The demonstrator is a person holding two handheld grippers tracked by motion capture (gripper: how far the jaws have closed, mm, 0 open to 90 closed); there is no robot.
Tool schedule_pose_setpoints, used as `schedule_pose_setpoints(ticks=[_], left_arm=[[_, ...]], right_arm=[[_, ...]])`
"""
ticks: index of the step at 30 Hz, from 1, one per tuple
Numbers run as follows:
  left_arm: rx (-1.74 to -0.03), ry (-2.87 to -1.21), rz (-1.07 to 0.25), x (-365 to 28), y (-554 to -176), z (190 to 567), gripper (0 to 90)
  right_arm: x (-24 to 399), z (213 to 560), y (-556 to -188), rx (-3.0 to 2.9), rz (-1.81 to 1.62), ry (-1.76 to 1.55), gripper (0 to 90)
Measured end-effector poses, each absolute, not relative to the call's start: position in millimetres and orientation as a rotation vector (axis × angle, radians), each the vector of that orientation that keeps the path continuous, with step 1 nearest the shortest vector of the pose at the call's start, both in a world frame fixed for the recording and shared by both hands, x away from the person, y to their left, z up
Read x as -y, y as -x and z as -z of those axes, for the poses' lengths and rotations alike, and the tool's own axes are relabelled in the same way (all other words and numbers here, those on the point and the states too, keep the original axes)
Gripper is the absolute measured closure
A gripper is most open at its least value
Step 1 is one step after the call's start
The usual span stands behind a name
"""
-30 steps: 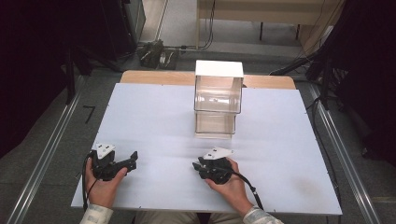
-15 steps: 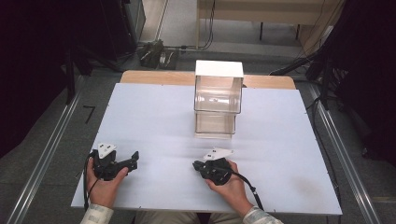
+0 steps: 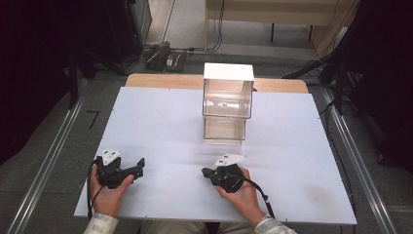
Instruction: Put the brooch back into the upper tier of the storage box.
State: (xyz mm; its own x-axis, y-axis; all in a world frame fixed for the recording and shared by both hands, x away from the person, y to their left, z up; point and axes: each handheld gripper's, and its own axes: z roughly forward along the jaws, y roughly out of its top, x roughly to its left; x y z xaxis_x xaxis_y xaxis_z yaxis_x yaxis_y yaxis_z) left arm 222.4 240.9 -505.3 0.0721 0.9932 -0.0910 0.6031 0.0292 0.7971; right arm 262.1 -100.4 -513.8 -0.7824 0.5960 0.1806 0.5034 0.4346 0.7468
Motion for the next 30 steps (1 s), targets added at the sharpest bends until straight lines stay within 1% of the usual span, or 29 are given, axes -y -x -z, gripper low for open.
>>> schedule_pose_setpoints(ticks=[30], left_arm=[[-1.615,-1.647,-0.715,-242.2,-221.8,504.2,9.4]], right_arm=[[122.7,475.0,-267.6,-2.468,-1.299,-1.019,87.3]])
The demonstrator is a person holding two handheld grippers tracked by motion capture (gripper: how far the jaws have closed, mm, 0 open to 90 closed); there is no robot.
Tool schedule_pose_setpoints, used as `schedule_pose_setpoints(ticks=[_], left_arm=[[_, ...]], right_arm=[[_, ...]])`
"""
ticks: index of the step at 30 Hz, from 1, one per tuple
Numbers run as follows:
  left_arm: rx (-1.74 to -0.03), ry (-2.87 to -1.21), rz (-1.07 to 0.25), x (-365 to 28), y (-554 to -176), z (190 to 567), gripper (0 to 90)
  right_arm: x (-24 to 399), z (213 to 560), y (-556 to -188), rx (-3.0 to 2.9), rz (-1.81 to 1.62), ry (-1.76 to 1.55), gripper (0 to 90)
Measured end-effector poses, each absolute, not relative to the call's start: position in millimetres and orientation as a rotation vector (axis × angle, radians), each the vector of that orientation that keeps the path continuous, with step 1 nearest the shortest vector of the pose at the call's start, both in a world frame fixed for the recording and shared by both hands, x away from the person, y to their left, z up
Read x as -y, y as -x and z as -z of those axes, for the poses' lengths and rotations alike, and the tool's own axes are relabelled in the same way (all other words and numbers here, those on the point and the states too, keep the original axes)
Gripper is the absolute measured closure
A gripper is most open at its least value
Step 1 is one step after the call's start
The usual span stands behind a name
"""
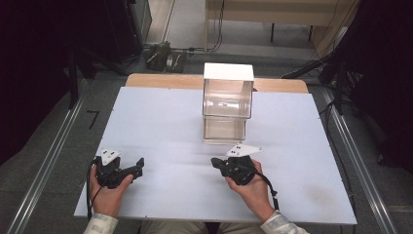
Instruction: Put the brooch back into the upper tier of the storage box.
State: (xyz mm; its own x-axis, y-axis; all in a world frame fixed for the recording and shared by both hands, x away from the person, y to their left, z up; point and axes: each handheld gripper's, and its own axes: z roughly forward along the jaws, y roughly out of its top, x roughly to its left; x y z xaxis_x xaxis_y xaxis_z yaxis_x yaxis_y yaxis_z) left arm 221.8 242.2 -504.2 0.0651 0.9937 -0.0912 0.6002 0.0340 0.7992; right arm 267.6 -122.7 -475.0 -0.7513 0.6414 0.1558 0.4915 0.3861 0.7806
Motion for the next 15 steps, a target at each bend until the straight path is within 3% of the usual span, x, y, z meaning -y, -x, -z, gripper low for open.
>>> schedule_pose_setpoints(ticks=[15], left_arm=[[-1.617,-1.64,-0.72,-243.0,-221.2,503.3,9.4]], right_arm=[[140.9,454.0,-272.8,-2.395,-1.318,-1.056,87.4]])
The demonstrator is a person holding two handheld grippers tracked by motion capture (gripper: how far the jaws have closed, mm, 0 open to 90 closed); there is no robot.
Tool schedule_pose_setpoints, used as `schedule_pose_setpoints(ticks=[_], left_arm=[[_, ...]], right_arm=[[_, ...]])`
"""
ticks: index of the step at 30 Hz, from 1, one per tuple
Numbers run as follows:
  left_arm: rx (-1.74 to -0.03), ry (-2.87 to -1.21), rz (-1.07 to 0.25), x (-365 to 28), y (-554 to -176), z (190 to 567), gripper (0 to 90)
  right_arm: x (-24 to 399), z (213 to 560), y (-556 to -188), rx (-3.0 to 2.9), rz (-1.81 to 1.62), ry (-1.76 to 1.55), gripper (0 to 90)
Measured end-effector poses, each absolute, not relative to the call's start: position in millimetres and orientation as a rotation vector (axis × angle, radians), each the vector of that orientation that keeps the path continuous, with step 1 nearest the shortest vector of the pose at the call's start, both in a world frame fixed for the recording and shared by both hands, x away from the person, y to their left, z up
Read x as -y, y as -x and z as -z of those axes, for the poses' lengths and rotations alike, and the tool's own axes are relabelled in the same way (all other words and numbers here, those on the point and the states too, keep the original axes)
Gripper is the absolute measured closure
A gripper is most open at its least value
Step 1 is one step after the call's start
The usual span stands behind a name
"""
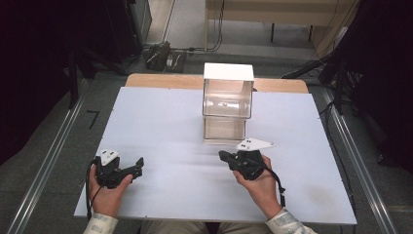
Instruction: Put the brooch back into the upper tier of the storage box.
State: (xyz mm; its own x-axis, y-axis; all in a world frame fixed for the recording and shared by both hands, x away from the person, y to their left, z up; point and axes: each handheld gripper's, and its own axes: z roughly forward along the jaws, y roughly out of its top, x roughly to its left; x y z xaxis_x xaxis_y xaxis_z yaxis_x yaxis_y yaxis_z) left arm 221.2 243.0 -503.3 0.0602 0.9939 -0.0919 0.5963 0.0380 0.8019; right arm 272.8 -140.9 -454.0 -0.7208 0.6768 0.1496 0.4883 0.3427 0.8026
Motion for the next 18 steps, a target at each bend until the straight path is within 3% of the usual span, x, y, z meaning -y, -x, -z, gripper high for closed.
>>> schedule_pose_setpoints(ticks=[18], left_arm=[[-1.624,-1.632,-0.717,-243.4,-220.6,503.9,9.4]], right_arm=[[153.8,429.1,-280.6,-2.341,-1.342,-1.068,87.5]])
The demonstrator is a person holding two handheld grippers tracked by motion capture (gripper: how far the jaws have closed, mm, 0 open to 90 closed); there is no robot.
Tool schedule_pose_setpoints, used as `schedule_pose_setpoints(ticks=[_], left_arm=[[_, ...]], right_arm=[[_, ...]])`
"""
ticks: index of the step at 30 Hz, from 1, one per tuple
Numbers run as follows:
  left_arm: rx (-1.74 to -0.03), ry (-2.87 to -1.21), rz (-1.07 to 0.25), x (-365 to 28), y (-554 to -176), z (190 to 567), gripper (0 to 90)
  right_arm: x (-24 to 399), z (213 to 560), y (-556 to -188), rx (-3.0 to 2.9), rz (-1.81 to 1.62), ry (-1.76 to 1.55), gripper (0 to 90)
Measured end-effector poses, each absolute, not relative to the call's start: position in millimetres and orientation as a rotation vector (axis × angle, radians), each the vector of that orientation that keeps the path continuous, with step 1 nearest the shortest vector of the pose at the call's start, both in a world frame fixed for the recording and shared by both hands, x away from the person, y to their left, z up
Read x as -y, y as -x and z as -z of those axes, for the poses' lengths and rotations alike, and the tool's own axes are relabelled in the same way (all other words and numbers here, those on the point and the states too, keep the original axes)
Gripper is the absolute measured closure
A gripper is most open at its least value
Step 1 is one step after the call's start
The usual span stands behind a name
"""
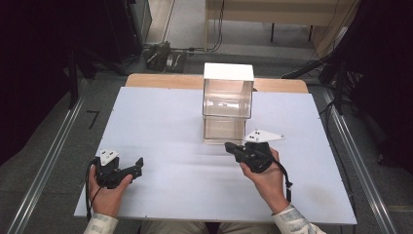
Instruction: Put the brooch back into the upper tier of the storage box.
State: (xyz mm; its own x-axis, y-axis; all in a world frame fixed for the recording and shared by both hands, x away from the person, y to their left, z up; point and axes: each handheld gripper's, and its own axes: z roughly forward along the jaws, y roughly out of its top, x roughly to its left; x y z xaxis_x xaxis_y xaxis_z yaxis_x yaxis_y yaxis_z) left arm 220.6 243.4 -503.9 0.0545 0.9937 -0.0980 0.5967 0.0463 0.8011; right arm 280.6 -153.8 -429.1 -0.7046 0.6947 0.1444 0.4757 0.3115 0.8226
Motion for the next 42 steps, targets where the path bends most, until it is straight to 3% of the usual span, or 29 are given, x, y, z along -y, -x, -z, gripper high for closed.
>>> schedule_pose_setpoints(ticks=[42], left_arm=[[-1.629,-1.629,-0.715,-243.8,-221.3,505.4,9.4]], right_arm=[[171.2,380.8,-287.2,-2.228,-1.459,-1.026,87.5]])
